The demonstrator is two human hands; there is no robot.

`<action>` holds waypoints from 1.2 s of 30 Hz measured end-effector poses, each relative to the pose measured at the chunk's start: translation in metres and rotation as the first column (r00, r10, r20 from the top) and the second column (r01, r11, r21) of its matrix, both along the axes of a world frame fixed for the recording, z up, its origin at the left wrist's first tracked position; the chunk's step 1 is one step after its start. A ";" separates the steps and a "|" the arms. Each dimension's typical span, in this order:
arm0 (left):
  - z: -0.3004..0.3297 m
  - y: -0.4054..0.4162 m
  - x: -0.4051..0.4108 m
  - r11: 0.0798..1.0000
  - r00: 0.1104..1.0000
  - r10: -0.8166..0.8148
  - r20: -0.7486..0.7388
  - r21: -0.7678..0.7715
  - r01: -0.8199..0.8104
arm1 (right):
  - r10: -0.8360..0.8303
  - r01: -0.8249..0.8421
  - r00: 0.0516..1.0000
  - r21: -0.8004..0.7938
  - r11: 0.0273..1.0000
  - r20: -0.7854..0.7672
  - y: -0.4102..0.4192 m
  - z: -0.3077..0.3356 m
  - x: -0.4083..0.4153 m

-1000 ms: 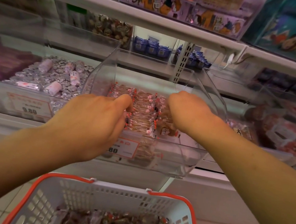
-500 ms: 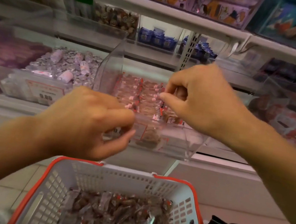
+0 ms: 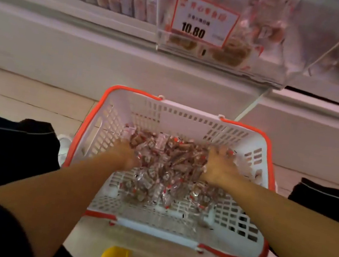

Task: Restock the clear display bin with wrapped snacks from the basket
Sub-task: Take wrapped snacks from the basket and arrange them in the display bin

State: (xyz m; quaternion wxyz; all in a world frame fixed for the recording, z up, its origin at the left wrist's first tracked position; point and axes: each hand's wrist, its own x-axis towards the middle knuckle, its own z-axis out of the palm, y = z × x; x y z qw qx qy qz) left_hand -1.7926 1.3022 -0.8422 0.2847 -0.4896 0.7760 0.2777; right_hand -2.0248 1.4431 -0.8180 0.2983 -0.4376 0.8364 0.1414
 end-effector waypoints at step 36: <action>-0.053 0.037 -0.001 0.558 0.425 0.807 -0.410 0.294 -0.776 | -0.441 0.553 0.557 0.082 0.829 0.704 -0.017 -0.024 -0.003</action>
